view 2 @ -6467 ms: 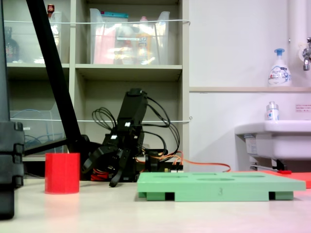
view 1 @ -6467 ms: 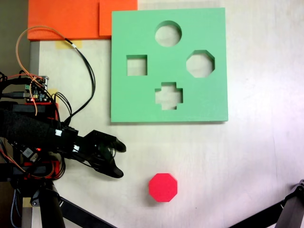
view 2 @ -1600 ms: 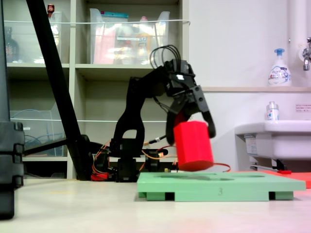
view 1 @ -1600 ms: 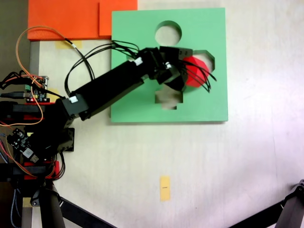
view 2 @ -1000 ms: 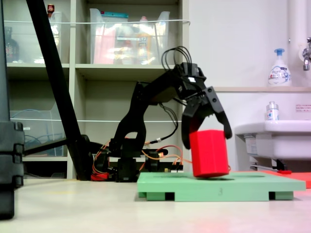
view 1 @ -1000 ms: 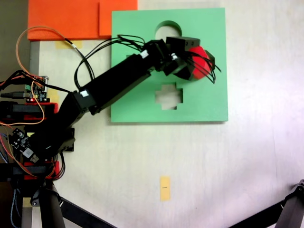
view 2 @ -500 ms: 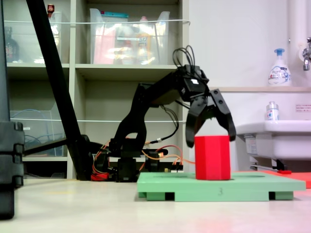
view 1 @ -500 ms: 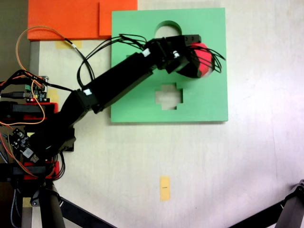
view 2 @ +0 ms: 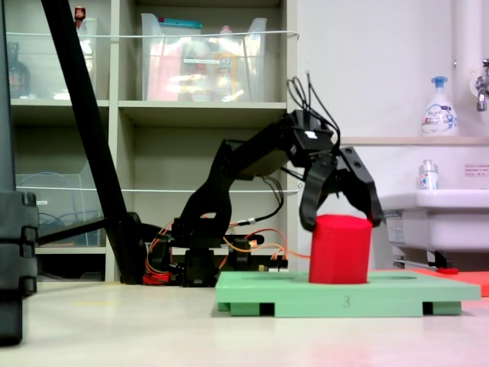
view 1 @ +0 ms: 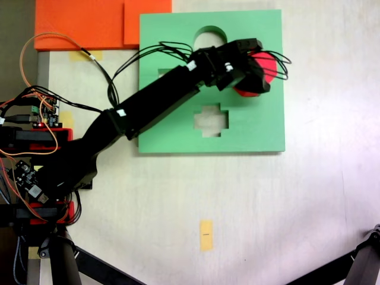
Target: Put the octagonal pillar block into the corresponding hole
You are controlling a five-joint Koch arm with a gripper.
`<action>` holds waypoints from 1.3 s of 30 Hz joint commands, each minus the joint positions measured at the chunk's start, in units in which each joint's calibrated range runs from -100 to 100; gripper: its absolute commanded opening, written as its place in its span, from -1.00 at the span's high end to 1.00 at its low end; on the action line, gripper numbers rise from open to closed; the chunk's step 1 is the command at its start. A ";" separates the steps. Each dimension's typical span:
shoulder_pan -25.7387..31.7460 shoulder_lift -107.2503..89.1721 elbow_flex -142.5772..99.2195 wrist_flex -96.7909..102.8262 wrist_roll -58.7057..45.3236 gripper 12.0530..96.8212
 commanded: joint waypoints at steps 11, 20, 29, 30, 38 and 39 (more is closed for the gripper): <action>1.17 -0.59 5.12 4.28 -4.84 0.33; 1.47 3.18 4.92 1.49 -5.91 0.28; 1.51 3.60 4.92 -13.24 -3.91 0.03; 1.51 3.60 4.92 -13.92 -2.88 0.03; 1.47 0.95 5.02 -17.96 -0.88 -0.75; 1.42 0.95 5.02 -17.96 -0.78 -0.77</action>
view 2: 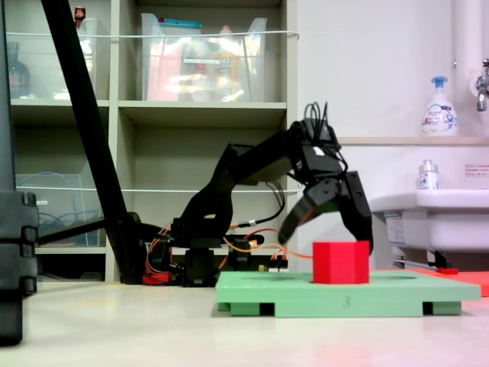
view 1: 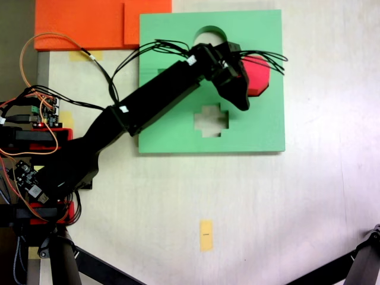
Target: Put the octagonal pillar block into the corresponding hole
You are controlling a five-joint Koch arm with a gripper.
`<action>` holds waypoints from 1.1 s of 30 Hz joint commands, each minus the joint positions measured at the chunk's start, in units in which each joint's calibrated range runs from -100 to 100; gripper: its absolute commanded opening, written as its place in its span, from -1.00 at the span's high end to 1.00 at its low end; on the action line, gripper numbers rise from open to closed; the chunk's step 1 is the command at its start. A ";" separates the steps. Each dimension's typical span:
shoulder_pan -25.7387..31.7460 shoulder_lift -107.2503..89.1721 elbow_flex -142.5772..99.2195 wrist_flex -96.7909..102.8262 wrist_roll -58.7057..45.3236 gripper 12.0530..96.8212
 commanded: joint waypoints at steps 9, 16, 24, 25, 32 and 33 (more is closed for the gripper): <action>1.07 -17.11 2.47 -1.40 -1.66 -0.85; -0.98 -41.27 2.27 -15.08 -14.07 0.03; -8.30 -68.23 1.78 -15.08 -23.93 -0.09; -9.28 -71.02 1.78 -15.08 -24.57 -0.09; -17.68 -100.35 -18.76 -15.08 -36.63 -0.09; -19.24 -105.94 -25.44 -11.90 -37.41 -0.08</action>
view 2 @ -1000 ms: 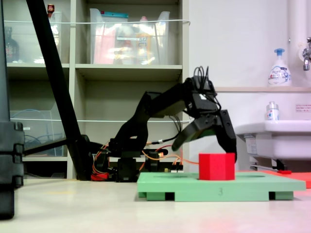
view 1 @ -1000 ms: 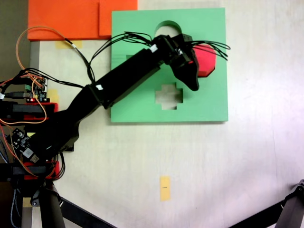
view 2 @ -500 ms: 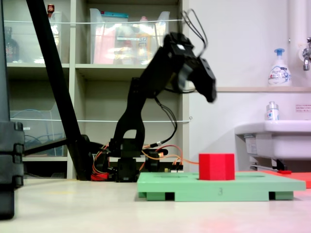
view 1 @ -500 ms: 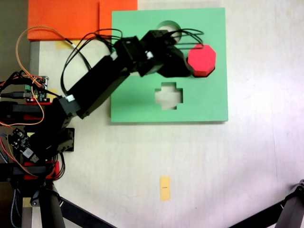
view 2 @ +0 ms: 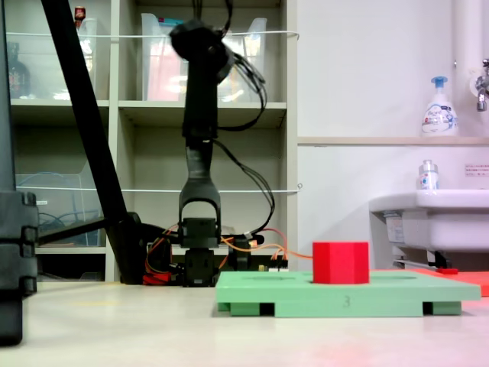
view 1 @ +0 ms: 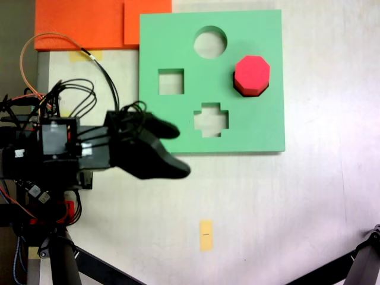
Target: Put the octagonal pillar block into the corresponding hole
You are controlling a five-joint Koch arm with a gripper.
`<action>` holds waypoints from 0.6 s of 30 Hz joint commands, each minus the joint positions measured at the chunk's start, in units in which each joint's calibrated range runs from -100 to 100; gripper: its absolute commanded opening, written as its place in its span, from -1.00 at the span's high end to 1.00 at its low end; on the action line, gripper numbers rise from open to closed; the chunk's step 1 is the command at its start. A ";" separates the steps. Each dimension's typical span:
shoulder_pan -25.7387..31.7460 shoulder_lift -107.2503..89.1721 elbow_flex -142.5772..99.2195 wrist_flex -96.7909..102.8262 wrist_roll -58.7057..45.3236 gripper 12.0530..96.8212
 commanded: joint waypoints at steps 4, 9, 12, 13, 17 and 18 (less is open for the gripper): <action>-4.79 -31.02 -34.61 25.51 -7.52 -0.03; -4.40 -39.40 -77.18 54.11 -14.36 -0.03; -2.64 -39.40 -98.42 66.24 -14.51 -0.03; -2.49 -39.40 -105.10 72.02 -14.60 -0.03; -2.10 -39.40 -139.89 116.51 -20.32 0.06; -1.47 -39.40 -143.98 118.24 -20.32 0.08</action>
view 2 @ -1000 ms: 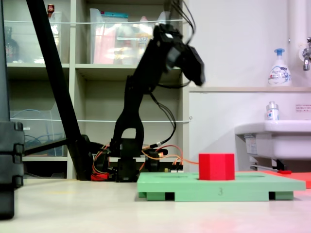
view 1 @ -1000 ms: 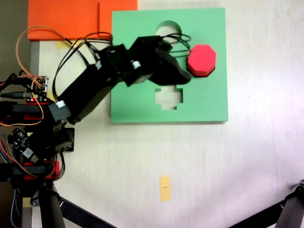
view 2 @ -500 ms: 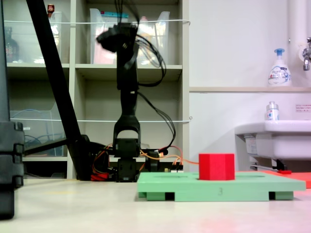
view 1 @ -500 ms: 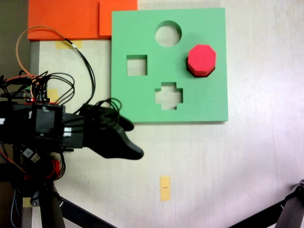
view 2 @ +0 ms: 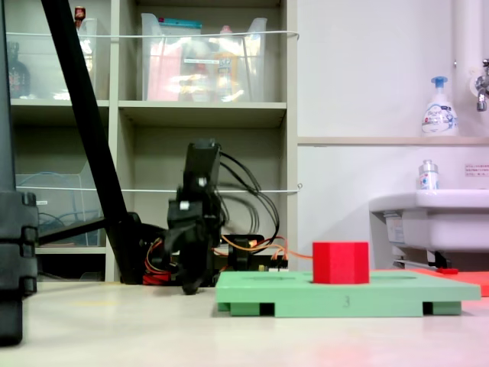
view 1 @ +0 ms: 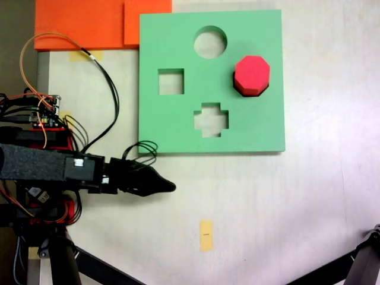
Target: Put the octagonal pillar block into the corresponding hole
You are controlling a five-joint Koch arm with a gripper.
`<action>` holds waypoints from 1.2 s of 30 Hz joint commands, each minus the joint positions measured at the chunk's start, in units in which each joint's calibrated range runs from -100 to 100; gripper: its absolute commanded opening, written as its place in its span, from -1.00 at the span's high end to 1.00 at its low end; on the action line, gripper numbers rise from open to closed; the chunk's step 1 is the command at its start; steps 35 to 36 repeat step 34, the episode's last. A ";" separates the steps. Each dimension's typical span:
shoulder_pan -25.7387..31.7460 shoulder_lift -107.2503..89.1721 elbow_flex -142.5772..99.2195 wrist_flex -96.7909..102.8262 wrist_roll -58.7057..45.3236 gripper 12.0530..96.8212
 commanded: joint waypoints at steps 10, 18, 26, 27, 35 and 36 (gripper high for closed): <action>2.34 -0.41 -5.78 -2.66 -1.90 0.16; 2.10 -0.41 -5.78 -2.47 -1.86 0.12; 2.10 -0.41 -5.78 -2.47 -1.86 0.12; 2.10 -0.41 -5.78 -2.47 -1.86 0.12; 2.10 -0.41 -5.78 -2.47 -1.86 0.12; 2.10 -0.41 -5.78 -2.47 -1.86 0.12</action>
